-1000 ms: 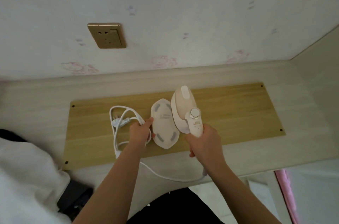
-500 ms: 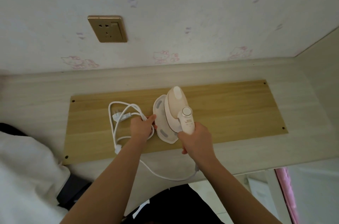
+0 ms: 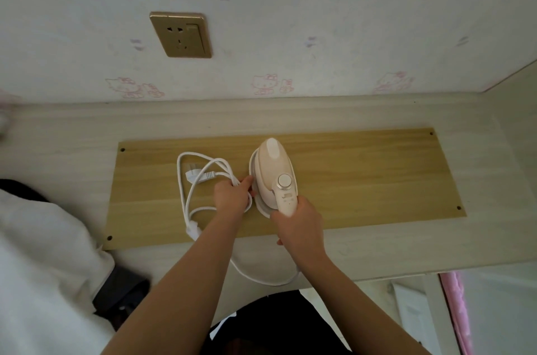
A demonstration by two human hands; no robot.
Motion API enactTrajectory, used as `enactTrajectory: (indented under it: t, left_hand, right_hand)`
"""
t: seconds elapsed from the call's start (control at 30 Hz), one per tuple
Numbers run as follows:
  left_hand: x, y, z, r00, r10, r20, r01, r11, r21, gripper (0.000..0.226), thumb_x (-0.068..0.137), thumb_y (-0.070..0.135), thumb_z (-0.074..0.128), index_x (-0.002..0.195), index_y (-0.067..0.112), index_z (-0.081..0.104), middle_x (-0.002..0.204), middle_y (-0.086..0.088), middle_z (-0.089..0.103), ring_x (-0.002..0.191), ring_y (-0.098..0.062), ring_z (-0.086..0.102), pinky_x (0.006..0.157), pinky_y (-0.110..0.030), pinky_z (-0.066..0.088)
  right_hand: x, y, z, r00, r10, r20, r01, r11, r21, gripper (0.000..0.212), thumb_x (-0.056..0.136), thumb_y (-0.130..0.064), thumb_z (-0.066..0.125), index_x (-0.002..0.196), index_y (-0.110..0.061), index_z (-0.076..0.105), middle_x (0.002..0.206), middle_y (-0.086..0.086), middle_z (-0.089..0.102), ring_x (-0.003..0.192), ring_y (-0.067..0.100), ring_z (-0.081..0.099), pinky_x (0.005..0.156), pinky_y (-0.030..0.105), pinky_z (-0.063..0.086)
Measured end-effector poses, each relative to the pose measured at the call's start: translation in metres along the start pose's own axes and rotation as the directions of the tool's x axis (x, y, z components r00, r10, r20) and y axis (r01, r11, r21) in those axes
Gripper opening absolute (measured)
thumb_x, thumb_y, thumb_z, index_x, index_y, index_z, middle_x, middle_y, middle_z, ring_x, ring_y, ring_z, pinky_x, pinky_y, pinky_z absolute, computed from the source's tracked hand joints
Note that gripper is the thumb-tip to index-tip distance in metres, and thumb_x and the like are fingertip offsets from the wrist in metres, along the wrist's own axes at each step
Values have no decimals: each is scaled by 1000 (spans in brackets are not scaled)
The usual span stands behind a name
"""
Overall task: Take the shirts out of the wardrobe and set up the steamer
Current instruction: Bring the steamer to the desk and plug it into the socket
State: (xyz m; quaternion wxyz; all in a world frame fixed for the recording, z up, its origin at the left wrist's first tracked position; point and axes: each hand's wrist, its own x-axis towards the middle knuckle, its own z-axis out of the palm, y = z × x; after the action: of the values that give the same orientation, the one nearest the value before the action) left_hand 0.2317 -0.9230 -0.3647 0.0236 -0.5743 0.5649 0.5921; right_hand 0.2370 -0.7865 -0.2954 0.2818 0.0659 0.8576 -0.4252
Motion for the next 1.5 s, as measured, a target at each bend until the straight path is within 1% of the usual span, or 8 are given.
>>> enactTrajectory:
  t: [0.23, 0.4, 0.83, 0.97, 1.1, 1.3, 1.4, 1.5]
  left_hand:
    - [8, 3, 0, 1000, 22, 20, -22, 999, 29, 28, 84, 29, 72, 62, 13, 64, 67, -7, 71, 80, -29, 71, 82, -42, 57]
    - [10, 2, -3, 999, 25, 46, -28, 998, 62, 29, 84, 29, 71, 65, 9, 64, 64, -7, 71, 78, -29, 71, 79, -42, 58]
    - [6, 4, -8, 995, 86, 53, -90, 994, 68, 18, 87, 26, 67, 91, 9, 66, 74, -8, 70, 69, -25, 70, 72, -40, 58]
    - [-15, 4, -27, 989, 146, 29, -147, 988, 41, 13, 93, 27, 59, 94, 15, 59, 75, -5, 62, 60, -17, 63, 55, -28, 48]
    - [-32, 3, -57, 979, 199, -51, -200, 980, -2, 20, 96, 26, 54, 89, 9, 62, 75, -9, 66, 58, -16, 67, 55, -29, 50]
    - [-67, 18, -99, 933, 357, -33, -359, 930, -73, 15, 96, 24, 54, 96, 14, 65, 80, -4, 68, 66, -17, 67, 62, -31, 48]
    - [-87, 29, -117, 893, 450, 4, -449, 892, -59, 14, 95, 24, 56, 95, 18, 68, 72, -1, 65, 67, -12, 60, 61, -27, 45]
    - [-99, 36, -127, 861, 507, 31, -504, 860, -80, 14, 94, 23, 57, 92, 22, 71, 64, 4, 59, 61, -10, 53, 58, -26, 44]
  right_hand:
    - [1, 4, 4, 1000, 20, -17, -20, 1000, -9, 19, 77, -18, 63, 94, -13, 54, 81, 2, 59, 62, 18, 63, 46, 29, 56]
    - [0, 8, 14, 999, 20, -37, -21, 1000, -14, 24, 76, -19, 64, 97, -15, 53, 81, -3, 57, 74, 23, 64, 61, 44, 59]
    - [1, 7, 6, 994, 71, 88, -73, 997, 17, 27, 79, -22, 62, 101, -15, 47, 92, 6, 60, 72, 24, 66, 54, 36, 59]
    - [3, 1, -18, 968, 22, 249, 68, 936, -345, 39, 87, -46, 57, 107, -14, 48, 94, 0, 58, 80, 18, 60, 63, 32, 48]
    - [-7, -21, -40, 933, -309, 182, 342, 613, -713, 36, 96, -45, 41, 116, -15, 50, 114, 2, 55, 101, 20, 50, 80, 32, 46]
    - [-22, -61, -21, 799, -500, 335, 592, 754, -286, 23, 96, -31, 49, 114, -19, 56, 110, -5, 56, 101, 13, 53, 89, 32, 48]
    - [-22, -76, -6, 804, -438, 401, 527, 838, -141, 22, 96, -30, 51, 111, -17, 61, 101, -6, 62, 94, 10, 58, 83, 23, 46]
    - [-18, -85, 4, 836, -350, 423, 419, 904, -79, 24, 96, -36, 49, 102, -19, 64, 95, -8, 67, 90, 13, 62, 83, 30, 51]
